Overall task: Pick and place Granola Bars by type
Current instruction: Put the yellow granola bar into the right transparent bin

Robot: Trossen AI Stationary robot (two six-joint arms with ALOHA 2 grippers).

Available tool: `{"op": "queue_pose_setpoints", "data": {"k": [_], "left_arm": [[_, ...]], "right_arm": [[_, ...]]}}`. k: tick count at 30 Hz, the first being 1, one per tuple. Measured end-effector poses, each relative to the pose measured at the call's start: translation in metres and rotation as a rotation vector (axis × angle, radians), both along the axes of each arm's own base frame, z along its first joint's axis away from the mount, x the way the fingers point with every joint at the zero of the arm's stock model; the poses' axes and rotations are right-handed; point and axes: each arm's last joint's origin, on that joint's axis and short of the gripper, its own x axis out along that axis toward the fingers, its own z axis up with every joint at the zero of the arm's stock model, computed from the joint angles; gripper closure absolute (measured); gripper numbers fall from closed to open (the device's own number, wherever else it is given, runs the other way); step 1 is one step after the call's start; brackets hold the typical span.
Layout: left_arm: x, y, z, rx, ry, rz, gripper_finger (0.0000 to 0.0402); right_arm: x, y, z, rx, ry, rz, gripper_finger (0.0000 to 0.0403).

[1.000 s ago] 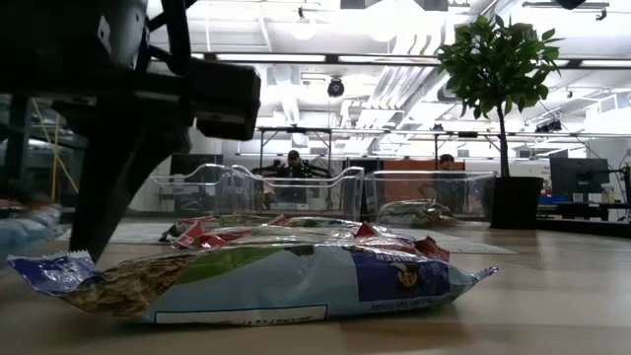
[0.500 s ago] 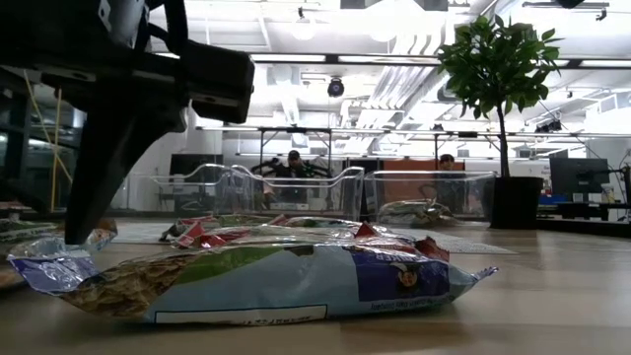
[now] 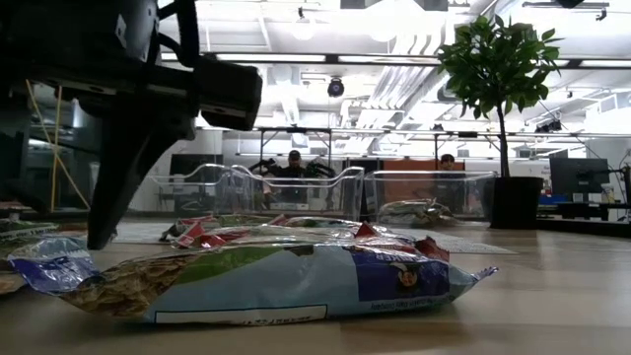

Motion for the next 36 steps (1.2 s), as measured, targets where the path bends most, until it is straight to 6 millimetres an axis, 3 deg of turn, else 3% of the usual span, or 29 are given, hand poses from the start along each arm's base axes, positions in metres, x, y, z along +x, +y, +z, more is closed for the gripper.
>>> {"op": "queue_pose_setpoints", "data": {"k": [7,14,20,31,36], "left_arm": [[0.000,-0.001,0.000,-0.005,0.000,-0.003,0.0179],[0.000,0.003,-0.017,-0.043,-0.059,0.001,0.0179],[-0.001,0.003,-0.019,-0.040,-0.054,0.003,0.0182],[0.000,0.003,-0.020,-0.033,-0.071,-0.010,0.0296],[0.001,0.002,-0.016,-0.016,-0.085,-0.012,0.0314]], "right_arm": [[0.000,0.000,0.000,0.002,0.001,0.002,0.0403],[0.000,0.000,0.000,0.000,0.001,0.003,0.0403],[0.000,0.000,0.000,-0.002,0.000,0.004,0.0403],[0.000,0.000,0.000,-0.007,0.000,0.005,0.0403],[0.000,0.000,0.000,-0.014,0.000,0.008,0.0403]]}}
